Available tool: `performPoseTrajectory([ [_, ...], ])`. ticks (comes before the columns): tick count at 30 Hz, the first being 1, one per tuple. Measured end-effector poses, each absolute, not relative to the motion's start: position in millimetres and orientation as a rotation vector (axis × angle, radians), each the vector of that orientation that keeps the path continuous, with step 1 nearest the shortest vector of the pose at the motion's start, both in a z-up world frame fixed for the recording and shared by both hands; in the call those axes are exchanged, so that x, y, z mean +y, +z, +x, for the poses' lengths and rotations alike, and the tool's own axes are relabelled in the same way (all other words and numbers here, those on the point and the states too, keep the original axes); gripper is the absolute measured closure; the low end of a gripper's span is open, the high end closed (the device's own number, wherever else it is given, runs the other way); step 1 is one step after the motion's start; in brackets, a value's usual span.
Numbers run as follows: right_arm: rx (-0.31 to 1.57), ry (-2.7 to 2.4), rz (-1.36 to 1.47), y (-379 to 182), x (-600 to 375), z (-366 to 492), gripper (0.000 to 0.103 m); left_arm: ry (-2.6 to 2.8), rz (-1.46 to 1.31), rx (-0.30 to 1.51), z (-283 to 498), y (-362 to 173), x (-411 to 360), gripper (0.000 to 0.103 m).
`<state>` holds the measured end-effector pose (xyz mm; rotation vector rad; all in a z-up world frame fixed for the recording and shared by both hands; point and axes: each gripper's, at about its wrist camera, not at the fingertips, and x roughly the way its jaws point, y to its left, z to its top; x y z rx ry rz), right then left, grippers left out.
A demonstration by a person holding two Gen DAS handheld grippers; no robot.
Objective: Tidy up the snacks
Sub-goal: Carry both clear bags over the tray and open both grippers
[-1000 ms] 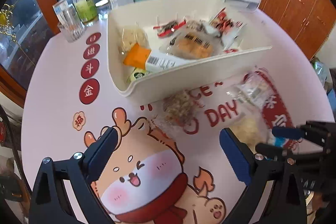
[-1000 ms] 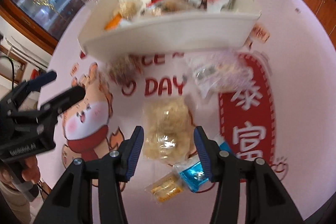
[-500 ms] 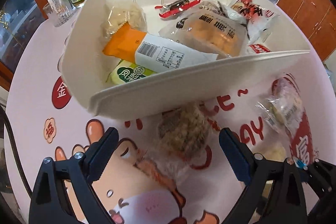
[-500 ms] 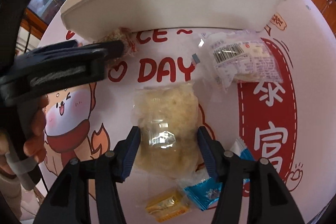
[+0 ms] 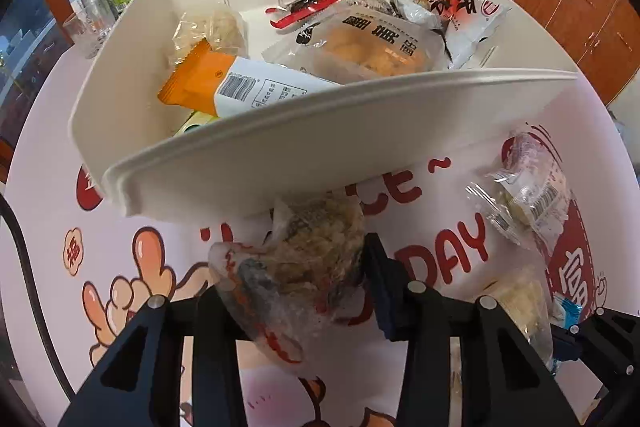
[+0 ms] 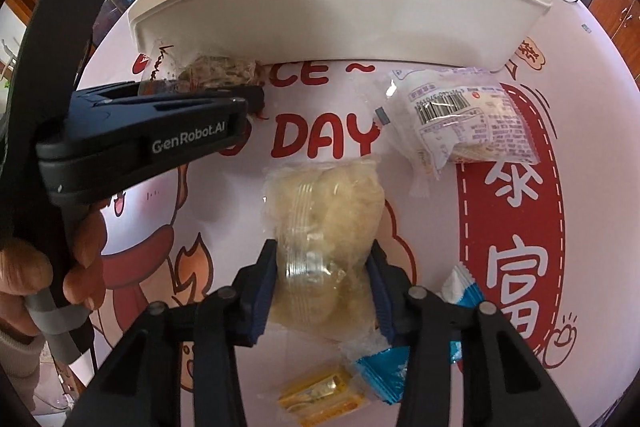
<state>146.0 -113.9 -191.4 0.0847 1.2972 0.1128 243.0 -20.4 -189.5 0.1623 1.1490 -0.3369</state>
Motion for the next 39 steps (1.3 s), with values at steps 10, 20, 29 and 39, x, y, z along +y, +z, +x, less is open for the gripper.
performPoseTrajectory([
  [10, 1.272, 0.112, 0.144, -180.1, -118.8, 124.8, 0.063, -0.37, 0.177, 1.116, 184.8, -146.3, -7.2, 0.067],
  [20, 1.045, 0.067, 0.192, -85.4, -166.5, 156.9, 0.064, -0.367, 0.194, 0.963, 192.9, -52.2, -7.3, 0.067],
  [29, 0.807, 0.03, 0.226, 22.8, -187.7, 236.3, 0.064, -0.299, 0.218, 0.832, 261.3, 19.1, -25.6, 0.067],
  [39, 0.898, -0.028, 0.227, 2.9, -188.1, 330.8, 0.063, -0.206, 0.271, 0.896, 340.9, -8.2, -41.2, 0.065],
])
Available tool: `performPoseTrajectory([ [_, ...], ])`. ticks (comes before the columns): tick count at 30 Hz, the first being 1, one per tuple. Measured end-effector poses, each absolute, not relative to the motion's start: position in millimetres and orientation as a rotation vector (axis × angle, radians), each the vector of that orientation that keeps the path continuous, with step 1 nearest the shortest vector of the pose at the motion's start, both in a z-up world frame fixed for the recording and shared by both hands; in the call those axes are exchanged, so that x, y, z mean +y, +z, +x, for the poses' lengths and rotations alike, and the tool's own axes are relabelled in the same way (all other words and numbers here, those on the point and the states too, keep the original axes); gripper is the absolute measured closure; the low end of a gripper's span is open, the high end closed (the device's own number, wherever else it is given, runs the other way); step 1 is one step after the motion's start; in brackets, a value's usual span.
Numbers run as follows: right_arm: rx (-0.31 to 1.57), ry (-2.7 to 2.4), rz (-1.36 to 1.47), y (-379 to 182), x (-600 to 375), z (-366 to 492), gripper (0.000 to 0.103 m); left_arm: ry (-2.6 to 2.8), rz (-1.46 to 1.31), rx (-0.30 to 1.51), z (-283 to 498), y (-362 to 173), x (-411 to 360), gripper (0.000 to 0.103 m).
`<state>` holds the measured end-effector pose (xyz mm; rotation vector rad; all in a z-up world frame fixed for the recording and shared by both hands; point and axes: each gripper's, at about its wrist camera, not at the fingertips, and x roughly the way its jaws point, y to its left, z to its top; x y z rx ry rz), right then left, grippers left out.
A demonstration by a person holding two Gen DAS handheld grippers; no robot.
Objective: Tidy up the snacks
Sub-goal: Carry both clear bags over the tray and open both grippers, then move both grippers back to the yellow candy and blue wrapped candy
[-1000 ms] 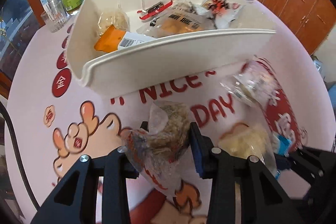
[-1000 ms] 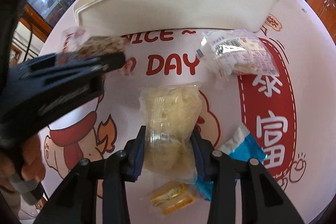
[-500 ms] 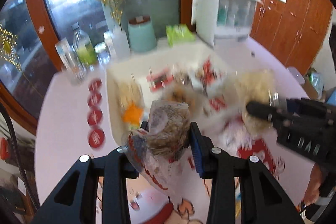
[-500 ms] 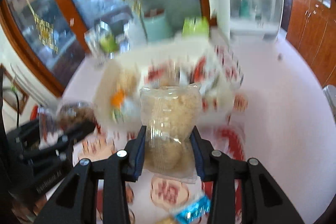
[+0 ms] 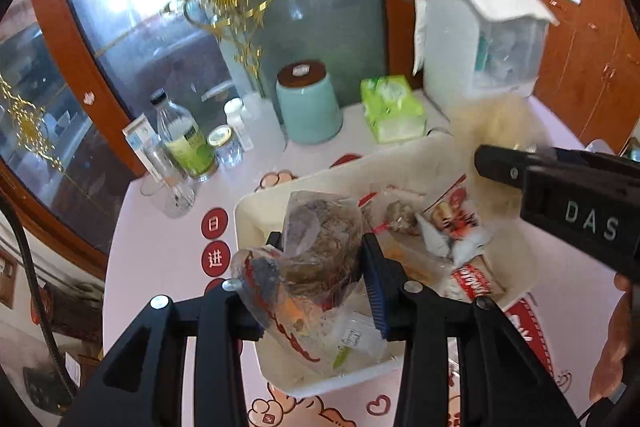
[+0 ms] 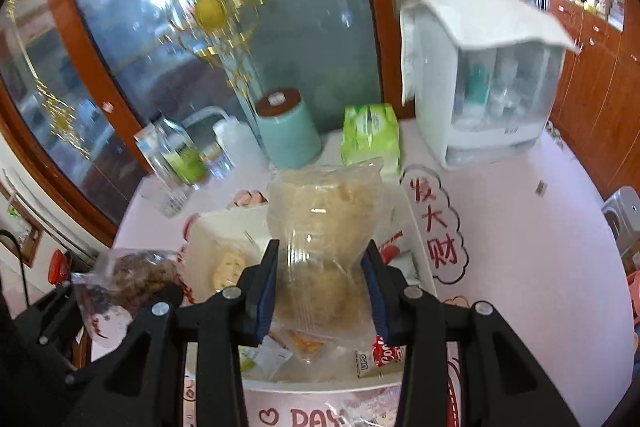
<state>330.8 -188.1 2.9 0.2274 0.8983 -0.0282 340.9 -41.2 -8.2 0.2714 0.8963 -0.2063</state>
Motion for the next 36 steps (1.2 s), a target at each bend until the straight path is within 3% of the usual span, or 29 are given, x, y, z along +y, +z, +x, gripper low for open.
performPoseTrajectory([
  [1, 0.914, -0.013, 0.232, -7.7, -188.6, 338.3, 0.063, -0.197, 0.265, 0.908, 344.8, -14.5, -40.7, 0.058],
  [2, 0.925, -0.006, 0.226, -15.0, -188.2, 340.9, 0.062, -0.199, 0.258, 0.92, 347.8, -20.7, -39.2, 0.036],
  [4, 0.948, -0.016, 0.202, -27.8, -186.3, 342.0, 0.06, -0.22, 0.223, 0.956, 355.1, -31.9, -35.9, 0.011],
  [9, 0.977, -0.006, 0.202, -42.3, -187.5, 332.5, 0.052, -0.216, 0.209, 0.969, 351.3, -42.7, -30.8, 0.011],
  [22, 0.947, 0.0, 0.212, -30.8, -191.9, 280.2, 0.052, -0.21, 0.185, 0.907, 307.8, -25.9, -30.1, 0.011],
  [36, 0.922, -0.034, 0.201, -25.1, -213.7, 181.4, 0.052, -0.341, 0.149, 0.858, 209.7, -19.0, -54.3, 0.011],
])
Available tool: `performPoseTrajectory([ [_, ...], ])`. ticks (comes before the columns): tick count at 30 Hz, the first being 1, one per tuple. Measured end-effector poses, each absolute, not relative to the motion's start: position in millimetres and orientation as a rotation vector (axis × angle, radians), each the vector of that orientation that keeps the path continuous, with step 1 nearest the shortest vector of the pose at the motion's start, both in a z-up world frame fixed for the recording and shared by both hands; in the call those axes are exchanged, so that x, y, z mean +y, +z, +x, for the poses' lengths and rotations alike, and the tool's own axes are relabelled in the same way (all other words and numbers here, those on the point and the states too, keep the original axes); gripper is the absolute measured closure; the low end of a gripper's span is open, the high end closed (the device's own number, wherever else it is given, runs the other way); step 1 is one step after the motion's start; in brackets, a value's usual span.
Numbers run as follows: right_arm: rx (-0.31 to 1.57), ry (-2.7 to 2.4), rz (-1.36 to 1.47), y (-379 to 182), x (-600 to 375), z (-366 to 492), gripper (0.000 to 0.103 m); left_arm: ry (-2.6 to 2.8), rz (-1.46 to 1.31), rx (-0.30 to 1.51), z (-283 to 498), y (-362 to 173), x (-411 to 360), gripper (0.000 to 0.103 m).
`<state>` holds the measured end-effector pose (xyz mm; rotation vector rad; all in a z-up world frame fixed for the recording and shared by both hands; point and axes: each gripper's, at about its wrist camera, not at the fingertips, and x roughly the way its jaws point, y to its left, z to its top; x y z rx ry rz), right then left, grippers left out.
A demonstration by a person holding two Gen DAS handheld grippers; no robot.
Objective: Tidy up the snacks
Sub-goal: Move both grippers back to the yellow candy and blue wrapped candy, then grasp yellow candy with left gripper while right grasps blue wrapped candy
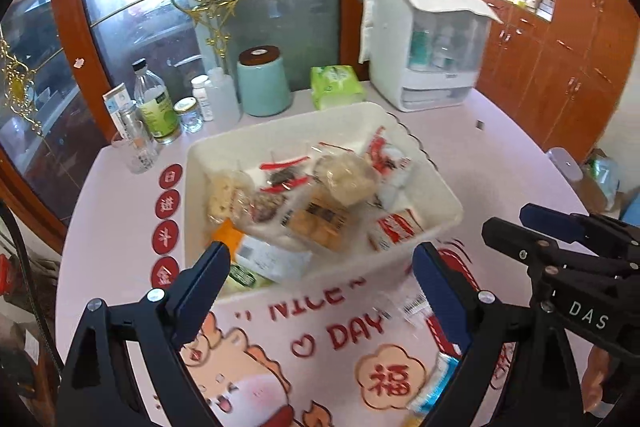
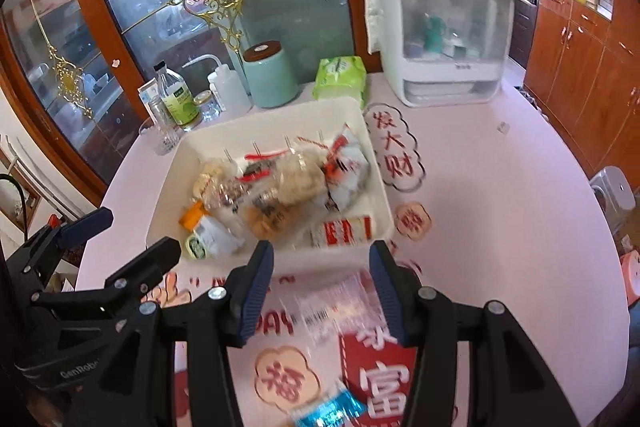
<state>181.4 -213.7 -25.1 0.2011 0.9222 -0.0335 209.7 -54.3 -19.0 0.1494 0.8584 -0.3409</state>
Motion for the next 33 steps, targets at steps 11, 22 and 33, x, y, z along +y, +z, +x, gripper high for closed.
performPoseTrajectory([
  [11, 1.019, -0.064, 0.264, -70.9, -252.8, 118.2, 0.052, -0.41, 0.188, 0.966, 156.1, -78.8, -76.3, 0.011],
  [22, 1.209, -0.048, 0.366, -141.4, -243.9, 89.3, 0.052, -0.486, 0.289, 1.171, 106.9, -165.0, -92.2, 0.011],
  [33, 1.335, -0.009, 0.641, -191.3, -224.2, 84.0, 0.052, -0.536, 0.258, 1.256, 91.1, -198.9, -83.4, 0.035],
])
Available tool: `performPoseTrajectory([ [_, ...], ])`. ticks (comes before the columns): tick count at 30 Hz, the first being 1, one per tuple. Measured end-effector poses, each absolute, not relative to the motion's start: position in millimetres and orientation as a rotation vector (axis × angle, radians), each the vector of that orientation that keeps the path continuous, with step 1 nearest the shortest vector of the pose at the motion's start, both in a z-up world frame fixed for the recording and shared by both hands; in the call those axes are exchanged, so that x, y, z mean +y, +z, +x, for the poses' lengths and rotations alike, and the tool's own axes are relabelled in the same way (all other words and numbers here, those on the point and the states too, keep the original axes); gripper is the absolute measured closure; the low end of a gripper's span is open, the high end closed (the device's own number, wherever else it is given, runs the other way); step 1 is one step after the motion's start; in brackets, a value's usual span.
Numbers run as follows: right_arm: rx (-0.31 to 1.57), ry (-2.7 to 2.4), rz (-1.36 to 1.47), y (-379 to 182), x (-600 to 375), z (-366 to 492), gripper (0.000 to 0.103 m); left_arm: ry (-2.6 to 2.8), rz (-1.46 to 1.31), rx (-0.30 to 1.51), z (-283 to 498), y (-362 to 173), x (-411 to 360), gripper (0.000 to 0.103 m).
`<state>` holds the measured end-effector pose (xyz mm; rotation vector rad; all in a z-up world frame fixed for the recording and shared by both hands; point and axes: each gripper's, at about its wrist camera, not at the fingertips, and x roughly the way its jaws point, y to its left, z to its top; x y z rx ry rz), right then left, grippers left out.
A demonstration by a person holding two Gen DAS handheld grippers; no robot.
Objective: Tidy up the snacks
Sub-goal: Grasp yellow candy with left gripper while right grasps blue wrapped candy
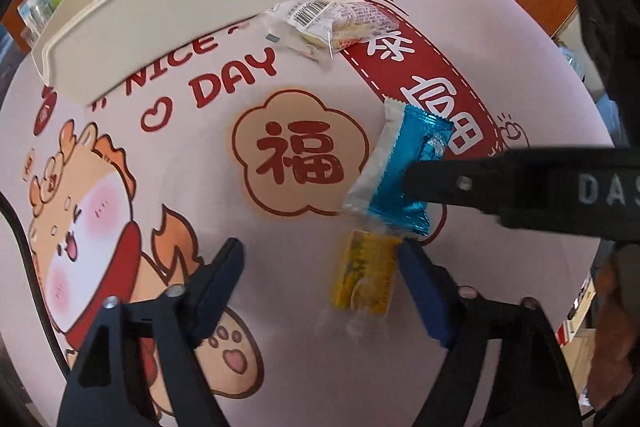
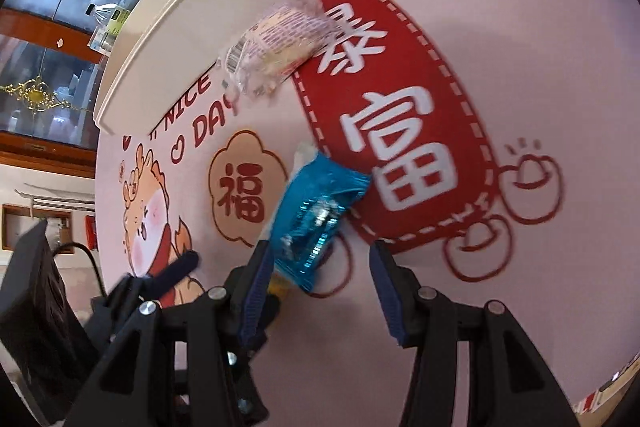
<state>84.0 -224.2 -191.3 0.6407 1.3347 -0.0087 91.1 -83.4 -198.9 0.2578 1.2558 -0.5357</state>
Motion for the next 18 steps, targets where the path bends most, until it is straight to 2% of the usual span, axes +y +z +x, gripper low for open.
performPoseTrajectory([
  [1, 1.336, -0.006, 0.643, -192.2, -221.9, 86.9, 0.052, -0.531, 0.263, 1.264, 91.0, -201.0, -83.2, 0.045],
  [2, 1.332, -0.004, 0.641, -191.9, -219.9, 89.5, 0.052, -0.524, 0.277, 1.246, 89.4, -199.9, -83.2, 0.049],
  [6, 1.329, -0.012, 0.588, -190.0, -208.8, 105.4, 0.052, -0.518, 0.275, 1.241, 87.2, -199.5, -79.4, 0.057],
  [10, 1.319, -0.024, 0.499, -188.2, -197.4, 116.1, 0.053, -0.496, 0.256, 1.235, 88.8, -197.8, -71.1, 0.074],
  [11, 1.314, -0.026, 0.458, -187.4, -192.6, 117.8, 0.054, -0.493, 0.247, 1.234, 88.9, -197.3, -68.1, 0.075],
  [14, 1.302, -0.017, 0.344, -187.7, -182.8, 119.5, 0.072, -0.494, 0.201, 1.243, 89.6, -195.8, -59.5, 0.078],
  [18, 1.292, 0.008, 0.355, -188.4, -186.6, 116.9, 0.076, -0.482, 0.18, 1.251, 88.3, -189.9, -45.0, 0.079],
])
